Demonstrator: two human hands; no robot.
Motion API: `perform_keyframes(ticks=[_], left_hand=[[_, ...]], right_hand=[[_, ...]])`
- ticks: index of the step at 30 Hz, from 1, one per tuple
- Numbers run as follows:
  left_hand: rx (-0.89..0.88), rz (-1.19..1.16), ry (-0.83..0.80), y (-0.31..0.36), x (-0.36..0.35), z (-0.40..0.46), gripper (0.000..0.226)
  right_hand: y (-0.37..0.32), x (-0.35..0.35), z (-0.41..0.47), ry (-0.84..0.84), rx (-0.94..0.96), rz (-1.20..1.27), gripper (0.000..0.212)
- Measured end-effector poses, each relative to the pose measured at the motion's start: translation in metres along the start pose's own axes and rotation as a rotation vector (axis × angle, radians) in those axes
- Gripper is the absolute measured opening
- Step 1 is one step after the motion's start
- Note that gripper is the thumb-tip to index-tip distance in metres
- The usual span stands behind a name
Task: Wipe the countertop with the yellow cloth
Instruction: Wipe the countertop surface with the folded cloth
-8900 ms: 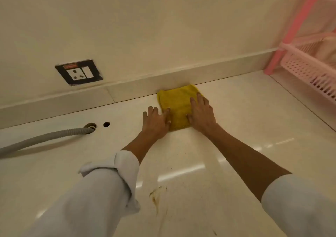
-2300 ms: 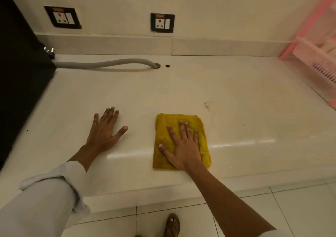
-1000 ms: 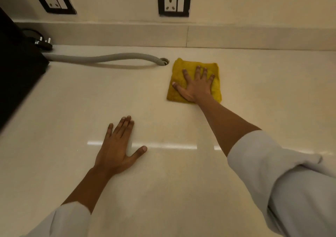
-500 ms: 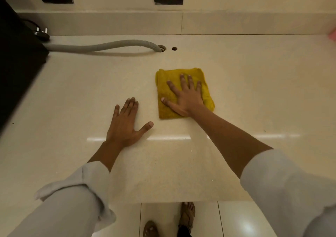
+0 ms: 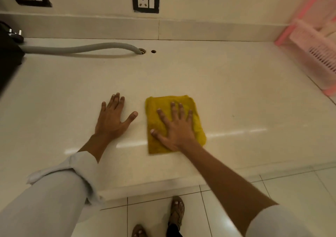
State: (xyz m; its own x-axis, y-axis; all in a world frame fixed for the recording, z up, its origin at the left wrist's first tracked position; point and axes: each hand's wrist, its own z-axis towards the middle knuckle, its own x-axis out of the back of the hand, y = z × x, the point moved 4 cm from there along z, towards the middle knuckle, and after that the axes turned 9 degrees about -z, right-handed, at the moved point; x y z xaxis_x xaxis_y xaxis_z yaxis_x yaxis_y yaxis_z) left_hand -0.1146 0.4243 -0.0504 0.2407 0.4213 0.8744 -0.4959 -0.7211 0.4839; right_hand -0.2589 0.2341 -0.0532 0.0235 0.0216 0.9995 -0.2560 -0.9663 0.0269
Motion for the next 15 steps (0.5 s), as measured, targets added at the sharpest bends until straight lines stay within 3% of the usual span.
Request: perform_keyframes(ticks=[3,6,15], left_hand=[[-0.001,-0.076,0.029,0.001,0.005,-0.003,0.1],[-0.002,-0.062,0.021,0.002,0.006,-0.003,0.101],[0.005,0.133,0.017,0.006,0.0,0.004,0.108]], right_hand=[[-0.046,0.001,-0.017,0.045,0.064,0.033,0.086],[-0.048,-0.001,-0.037,0.076,0.066,0.044,0.084],[0.074,-0.004,-0.08,0.069,-0.145,0.017,0.084]])
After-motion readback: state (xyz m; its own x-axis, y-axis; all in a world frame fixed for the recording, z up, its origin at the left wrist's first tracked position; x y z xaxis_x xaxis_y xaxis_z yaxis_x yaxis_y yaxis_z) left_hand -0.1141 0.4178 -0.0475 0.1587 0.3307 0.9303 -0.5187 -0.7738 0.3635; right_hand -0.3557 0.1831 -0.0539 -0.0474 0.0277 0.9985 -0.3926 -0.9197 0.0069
